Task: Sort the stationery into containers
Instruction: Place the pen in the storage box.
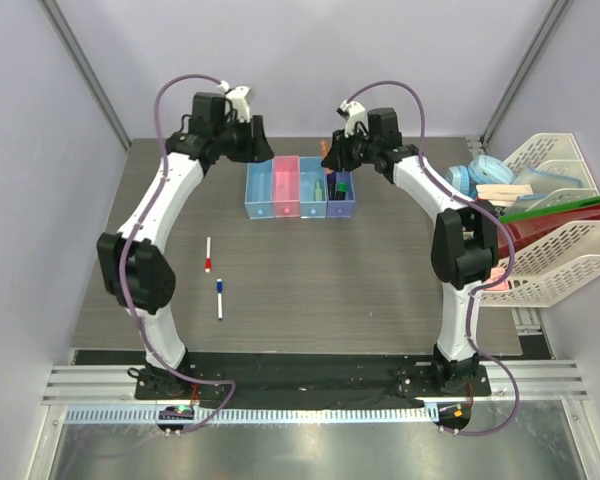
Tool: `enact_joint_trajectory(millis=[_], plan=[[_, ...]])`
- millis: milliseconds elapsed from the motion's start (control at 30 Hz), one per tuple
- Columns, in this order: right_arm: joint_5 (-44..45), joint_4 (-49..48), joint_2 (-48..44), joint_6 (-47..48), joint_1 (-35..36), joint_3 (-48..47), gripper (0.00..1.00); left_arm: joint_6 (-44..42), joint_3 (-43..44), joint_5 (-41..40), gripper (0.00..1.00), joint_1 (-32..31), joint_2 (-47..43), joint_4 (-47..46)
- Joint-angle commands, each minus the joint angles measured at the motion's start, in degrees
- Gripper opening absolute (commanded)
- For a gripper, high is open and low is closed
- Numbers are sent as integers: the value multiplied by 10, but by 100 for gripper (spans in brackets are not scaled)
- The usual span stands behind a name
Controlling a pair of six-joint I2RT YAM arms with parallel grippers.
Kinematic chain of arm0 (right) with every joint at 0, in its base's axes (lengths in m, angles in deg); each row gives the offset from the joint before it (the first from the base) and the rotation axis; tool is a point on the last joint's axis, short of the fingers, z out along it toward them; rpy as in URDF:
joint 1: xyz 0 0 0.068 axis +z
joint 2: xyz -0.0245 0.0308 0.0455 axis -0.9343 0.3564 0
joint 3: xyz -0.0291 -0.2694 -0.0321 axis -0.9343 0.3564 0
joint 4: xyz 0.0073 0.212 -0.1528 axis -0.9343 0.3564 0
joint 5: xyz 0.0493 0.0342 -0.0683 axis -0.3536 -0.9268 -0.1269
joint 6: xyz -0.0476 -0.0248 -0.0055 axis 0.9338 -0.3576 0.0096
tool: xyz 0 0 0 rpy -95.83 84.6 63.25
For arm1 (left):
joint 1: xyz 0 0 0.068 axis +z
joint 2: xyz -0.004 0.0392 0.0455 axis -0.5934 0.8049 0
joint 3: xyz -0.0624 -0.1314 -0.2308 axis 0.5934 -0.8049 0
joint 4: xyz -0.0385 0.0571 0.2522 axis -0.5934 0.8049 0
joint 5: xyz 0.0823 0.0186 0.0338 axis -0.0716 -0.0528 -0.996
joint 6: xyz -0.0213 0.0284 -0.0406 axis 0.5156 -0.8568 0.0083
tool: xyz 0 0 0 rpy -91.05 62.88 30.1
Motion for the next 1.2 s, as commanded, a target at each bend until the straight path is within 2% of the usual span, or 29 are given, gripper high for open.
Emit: enact_joint_trajectory(millis=[0, 267, 500, 667, 900, 967, 1033, 1167], plan=[[-90, -17, 56, -70, 4, -71, 1, -98, -113, -9, 51, 40, -61, 75], [-90, -16, 118, -78, 8, -91, 1, -176, -309, -32, 56, 70, -110, 105], [-78, -14, 141, -59, 13, -87, 2, -183, -362, -38, 56, 72, -91, 99], [-71, 1, 134, -40, 21, -80, 16, -187, -363, -57, 56, 79, -88, 102], [-63, 9, 125, -14, 33, -68, 45, -187, -377, -84, 57, 101, -107, 107], [-60, 11, 123, -10, 36, -69, 50, -188, -385, -87, 57, 107, -111, 107], [-55, 14, 116, -8, 38, -69, 62, -195, -394, -86, 57, 116, -110, 110], [-47, 17, 103, -5, 39, -66, 74, -202, -409, -92, 57, 126, -107, 110]])
